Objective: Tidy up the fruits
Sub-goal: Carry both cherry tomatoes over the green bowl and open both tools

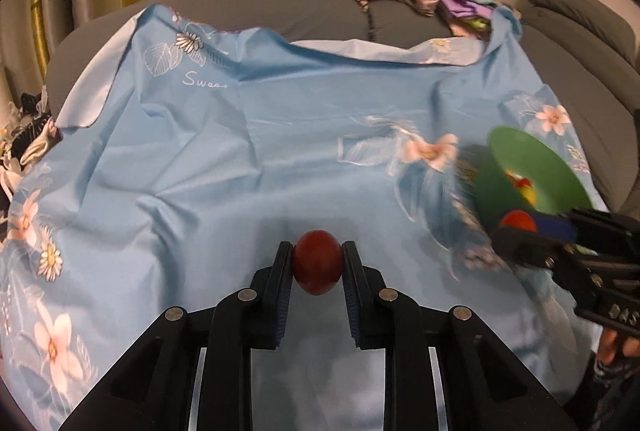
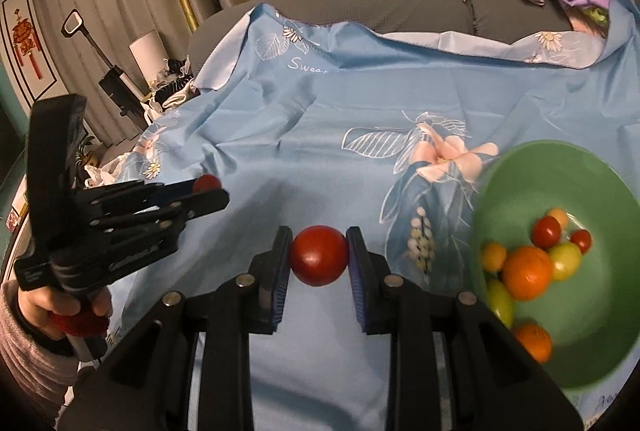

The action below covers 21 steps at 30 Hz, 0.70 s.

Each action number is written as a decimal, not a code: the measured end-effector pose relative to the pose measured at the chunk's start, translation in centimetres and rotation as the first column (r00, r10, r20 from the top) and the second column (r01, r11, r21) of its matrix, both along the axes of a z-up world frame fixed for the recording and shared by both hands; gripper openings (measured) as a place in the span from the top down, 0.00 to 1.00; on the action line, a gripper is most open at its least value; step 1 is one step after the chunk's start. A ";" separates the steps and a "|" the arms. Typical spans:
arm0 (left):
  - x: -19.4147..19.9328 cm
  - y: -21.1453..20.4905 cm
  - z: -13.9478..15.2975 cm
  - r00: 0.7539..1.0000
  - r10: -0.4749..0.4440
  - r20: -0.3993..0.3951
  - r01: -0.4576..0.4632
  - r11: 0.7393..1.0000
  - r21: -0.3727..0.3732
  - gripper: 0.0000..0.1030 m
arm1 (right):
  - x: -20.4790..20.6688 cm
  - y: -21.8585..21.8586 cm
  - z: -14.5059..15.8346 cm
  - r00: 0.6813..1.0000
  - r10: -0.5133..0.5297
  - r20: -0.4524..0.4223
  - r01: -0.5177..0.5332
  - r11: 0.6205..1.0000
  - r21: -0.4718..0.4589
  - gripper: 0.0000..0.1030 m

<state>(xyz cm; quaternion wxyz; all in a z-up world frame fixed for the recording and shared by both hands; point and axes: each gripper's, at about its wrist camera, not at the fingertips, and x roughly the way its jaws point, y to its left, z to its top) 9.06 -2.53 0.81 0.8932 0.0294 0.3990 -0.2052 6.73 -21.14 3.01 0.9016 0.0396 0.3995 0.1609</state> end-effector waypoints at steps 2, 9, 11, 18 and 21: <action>-1.5 -0.1 0.6 1.000 -0.008 0.007 0.009 1.000 -0.016 0.77 | -1.0 -0.3 0.4 1.000 -0.001 0.007 0.001 1.000 0.004 0.73; -5.0 -1.3 1.9 0.999 -0.033 0.027 0.034 0.999 -0.021 0.77 | -4.5 -1.8 1.7 0.999 -0.012 0.038 0.012 1.000 0.011 0.73; -5.8 -1.8 2.4 0.998 -0.042 0.037 0.043 0.999 -0.022 0.77 | -5.2 -2.1 2.0 0.999 -0.018 0.046 0.017 1.000 0.014 0.73; -7.4 -3.8 4.2 0.994 -0.075 0.079 0.077 0.997 -0.017 0.77 | -7.1 -3.9 2.9 0.996 -0.045 0.075 0.043 0.999 0.029 0.73; -7.7 -4.8 4.7 0.992 -0.089 0.089 0.091 0.996 -0.014 0.77 | -7.5 -4.7 3.2 0.995 -0.060 0.085 0.057 0.998 0.037 0.73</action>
